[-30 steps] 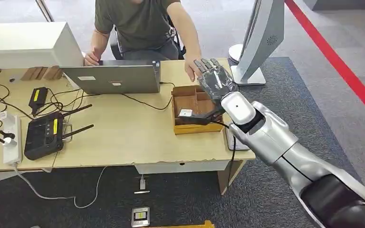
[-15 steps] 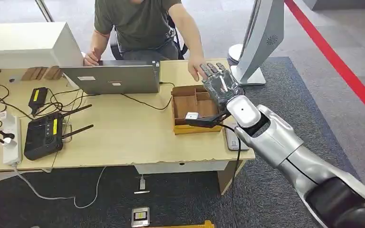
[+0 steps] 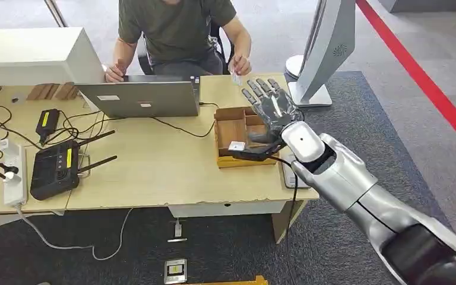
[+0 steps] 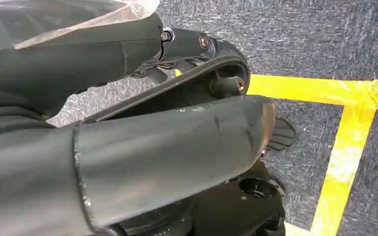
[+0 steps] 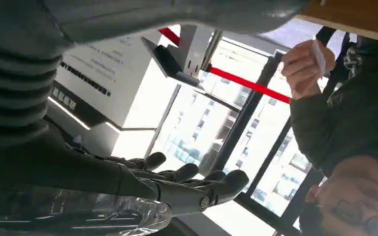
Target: Pass the card to the sensor for recognition and then transmit it.
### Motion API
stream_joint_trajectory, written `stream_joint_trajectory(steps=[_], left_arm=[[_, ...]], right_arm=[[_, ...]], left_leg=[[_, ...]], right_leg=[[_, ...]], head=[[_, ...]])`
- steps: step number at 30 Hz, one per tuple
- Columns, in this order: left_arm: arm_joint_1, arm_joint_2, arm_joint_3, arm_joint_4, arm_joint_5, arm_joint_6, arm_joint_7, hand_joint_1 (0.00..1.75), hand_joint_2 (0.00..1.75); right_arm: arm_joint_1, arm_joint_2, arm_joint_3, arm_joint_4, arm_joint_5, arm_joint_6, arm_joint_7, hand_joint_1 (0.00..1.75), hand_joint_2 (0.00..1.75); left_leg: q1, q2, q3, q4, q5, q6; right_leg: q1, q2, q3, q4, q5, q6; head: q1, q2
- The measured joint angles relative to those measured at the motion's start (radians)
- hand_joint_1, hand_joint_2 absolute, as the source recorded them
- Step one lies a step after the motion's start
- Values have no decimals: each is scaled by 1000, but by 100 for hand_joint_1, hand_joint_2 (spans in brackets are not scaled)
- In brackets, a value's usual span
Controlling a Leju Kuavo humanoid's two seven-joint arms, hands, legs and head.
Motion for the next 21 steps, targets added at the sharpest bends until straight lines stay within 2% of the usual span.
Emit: stream_joint_trajectory(steps=[3, 6, 8, 12, 15, 17, 18, 21], left_arm=[[1, 0, 0, 0, 6, 10, 22, 0, 0], [1, 0, 0, 0, 18, 18, 25, 0, 0], [2, 0, 0, 0, 27, 19, 14, 0, 0], [5, 0, 1, 0, 43, 28, 10, 0, 0], [5, 0, 2, 0, 50, 36, 11, 0, 0], [5, -1, 3, 0, 53, 39, 11, 0, 0], [5, -1, 4, 0, 55, 40, 10, 0, 0], [5, -1, 10, 0, 60, 41, 0, 0, 0]], right_arm=[[40, -17, -14, -46, -6, 13, 31, 0, 0], [97, -37, -38, -110, -75, 11, 59, 0, 0], [150, -53, -65, -164, -171, -5, 92, 0, 0], [264, -90, -131, -261, -360, -125, 122, 0, 0], [326, -107, -163, -304, -432, -229, 116, 0, 0], [353, -113, -168, -321, -444, -260, 113, 0, 0], [364, -114, -170, -329, -453, -266, 107, 0, 175], [389, -111, -169, -336, -475, -300, 81, 0, 175]], left_leg=[[0, 0, 0, 0, 0, 0], [0, 0, 0, 0, 0, 0], [0, 0, 0, 0, 0, 0], [0, 0, 0, 0, -1, 0], [0, 0, 0, 0, -1, 0], [0, 0, 0, 0, -1, 0], [0, 0, 0, 0, -1, 0], [0, 0, 0, 0, -1, 0]], right_leg=[[0, 0, 0, 0, 0, 0], [0, 0, 0, 0, 0, 0], [0, 0, 0, -1, 0, 0], [0, 0, 0, -1, 0, 0], [0, 0, 0, -1, 0, 0], [0, 0, 0, -1, 0, 0], [0, 0, 0, -1, 0, 0], [0, 0, 1, -1, 0, 0]], head=[[0, 0], [0, 0], [0, 0], [0, 0], [0, 0], [0, 0], [0, 0], [0, 0]])
